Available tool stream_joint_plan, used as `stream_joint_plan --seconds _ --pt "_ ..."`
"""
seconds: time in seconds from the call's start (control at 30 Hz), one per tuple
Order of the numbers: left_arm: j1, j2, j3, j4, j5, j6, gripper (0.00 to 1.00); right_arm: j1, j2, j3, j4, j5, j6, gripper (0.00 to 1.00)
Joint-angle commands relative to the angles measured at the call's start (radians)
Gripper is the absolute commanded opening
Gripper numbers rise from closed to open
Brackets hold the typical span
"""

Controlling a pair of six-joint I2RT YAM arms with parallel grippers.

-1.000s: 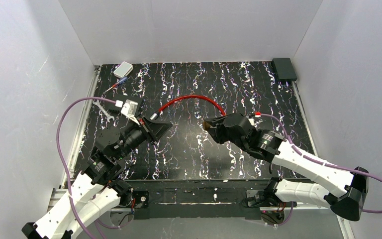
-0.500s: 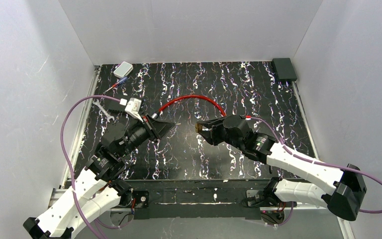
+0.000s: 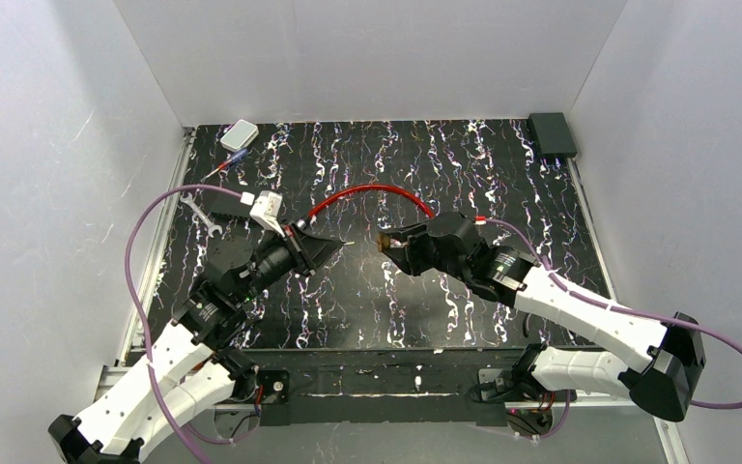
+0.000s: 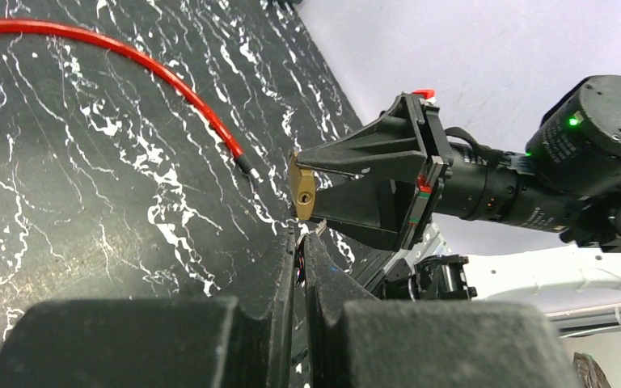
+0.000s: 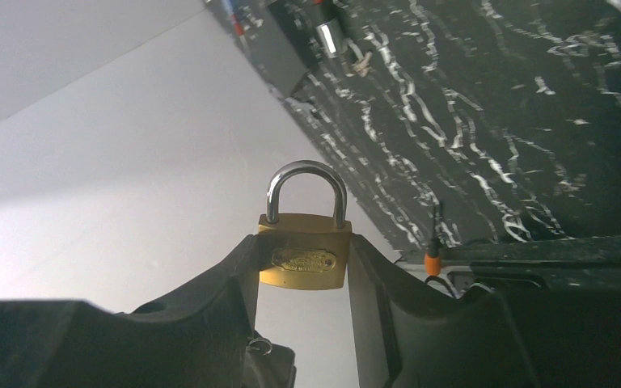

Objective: Unlock with the key

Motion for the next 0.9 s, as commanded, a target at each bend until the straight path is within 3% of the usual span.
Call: stream_joint_plan --seconds 0.0,0.3,0.87 --pt "-0.012 0.031 -0.009 0.022 -0.002 0.008 0.0 -0.003 0.016 0.06 -0.101 0.029 0.057 0.01" --pt "-0.059 0.088 -0.02 0.026 -0.056 -0.006 0.0 -0.004 -0.001 0.019 -0.149 0.052 0.153 0.01" --pt "-0.128 0.188 -0.003 0.053 -0.106 -0.012 0.0 -0.003 -0.003 0.003 -0.151 0.059 0.17 0.01"
